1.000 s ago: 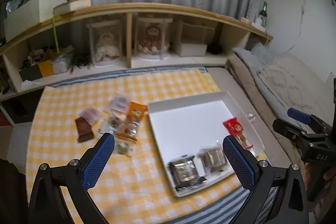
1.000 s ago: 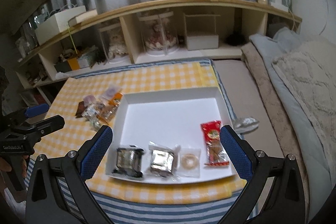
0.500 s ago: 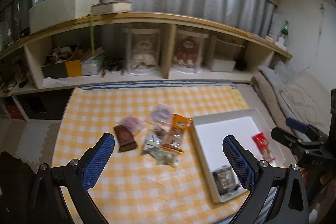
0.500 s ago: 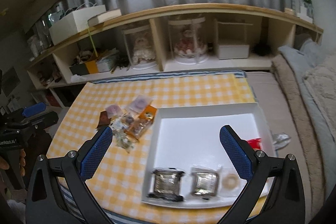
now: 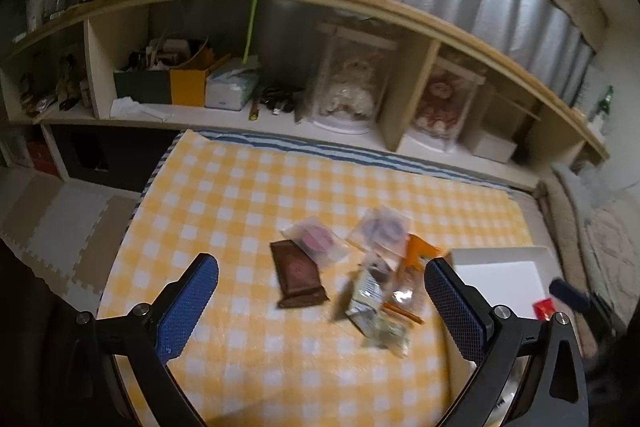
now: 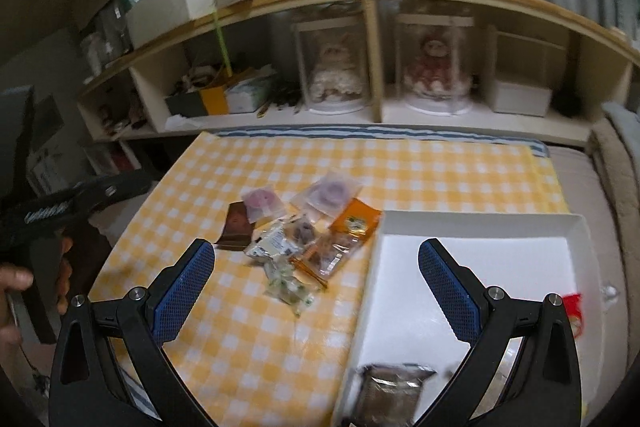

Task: Organize snacks
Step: 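Lift both open tools away from the tray toward the snack pile, then grasp the brown chocolate packet with the left tool while the right tool grasps a green-dotted candy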

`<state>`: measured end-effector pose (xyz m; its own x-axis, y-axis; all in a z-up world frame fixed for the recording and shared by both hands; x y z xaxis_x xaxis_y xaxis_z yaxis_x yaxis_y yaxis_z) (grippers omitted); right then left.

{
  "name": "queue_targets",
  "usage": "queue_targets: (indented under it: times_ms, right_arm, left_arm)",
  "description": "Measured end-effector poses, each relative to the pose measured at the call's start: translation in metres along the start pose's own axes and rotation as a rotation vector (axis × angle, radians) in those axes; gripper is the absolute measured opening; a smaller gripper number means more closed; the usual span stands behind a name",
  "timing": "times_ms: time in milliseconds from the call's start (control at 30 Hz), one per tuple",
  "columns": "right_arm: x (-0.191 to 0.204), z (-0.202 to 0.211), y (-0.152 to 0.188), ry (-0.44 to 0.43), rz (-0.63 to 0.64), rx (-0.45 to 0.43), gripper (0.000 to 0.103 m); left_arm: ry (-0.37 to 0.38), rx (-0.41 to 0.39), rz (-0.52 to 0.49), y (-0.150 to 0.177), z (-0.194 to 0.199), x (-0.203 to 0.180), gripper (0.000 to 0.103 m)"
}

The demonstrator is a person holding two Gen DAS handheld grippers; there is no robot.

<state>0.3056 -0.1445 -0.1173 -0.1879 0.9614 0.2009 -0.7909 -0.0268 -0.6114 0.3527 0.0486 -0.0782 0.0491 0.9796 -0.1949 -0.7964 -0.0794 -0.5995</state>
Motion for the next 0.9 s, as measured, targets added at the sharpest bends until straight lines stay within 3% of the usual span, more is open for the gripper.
queue_targets:
  times_ms: [133,233,433,467,533,600,733,800,900]
  right_arm:
    - [0.01,-0.025,0.01,0.021,0.061,0.009,0.103]
    - [0.014,-0.045,0.018,-0.011,0.091,0.033,0.103]
    - [0.028,-0.086,0.048,-0.169,0.154,0.133,0.102]
    - [0.027,-0.09,0.052,-0.18,0.159,0.146,0.098]
    - [0.024,-0.103,0.059,-0.181,0.169,0.192,0.057]
    - [0.022,-0.112,0.063,-0.185,0.162,0.227,0.047]
    - [0.03,-0.121,0.063,-0.235,0.167,0.245,0.046]
    - [0.033,-0.125,0.063,-0.224,0.189,0.248,0.046]
    - [0.033,-0.133,0.063,-0.23,0.181,0.261,0.046]
  left_arm:
    - [-0.017,0.03,0.023,-0.009,-0.036,0.008,0.103]
    - [-0.064,0.064,0.043,-0.009,-0.067,0.015,0.103]
    - [-0.11,0.115,-0.003,0.001,-0.115,0.013,0.103]
    - [-0.111,0.123,-0.006,0.003,-0.121,0.013,0.103]
    - [-0.096,0.15,-0.004,0.005,-0.137,0.013,0.103]
    - [-0.069,0.165,0.013,0.006,-0.147,0.016,0.103]
    - [-0.006,0.19,0.066,0.002,-0.167,0.02,0.098]
    - [0.004,0.208,0.072,0.001,-0.175,0.023,0.087]
    - [0.018,0.239,0.087,0.006,-0.189,0.026,0.08]
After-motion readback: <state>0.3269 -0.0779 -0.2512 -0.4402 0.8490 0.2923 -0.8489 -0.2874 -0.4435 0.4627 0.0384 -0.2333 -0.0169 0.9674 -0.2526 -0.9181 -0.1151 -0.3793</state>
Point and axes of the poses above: each gripper's, at about its wrist camera, not at the fingertips, and z roughly against the way its jaws point, x to its left, y to its underside, the point moved 10 cm from there along -z, roughly the way its jaws point, and after that the axes turned 9 degrees about x, right-handed, at the moved point
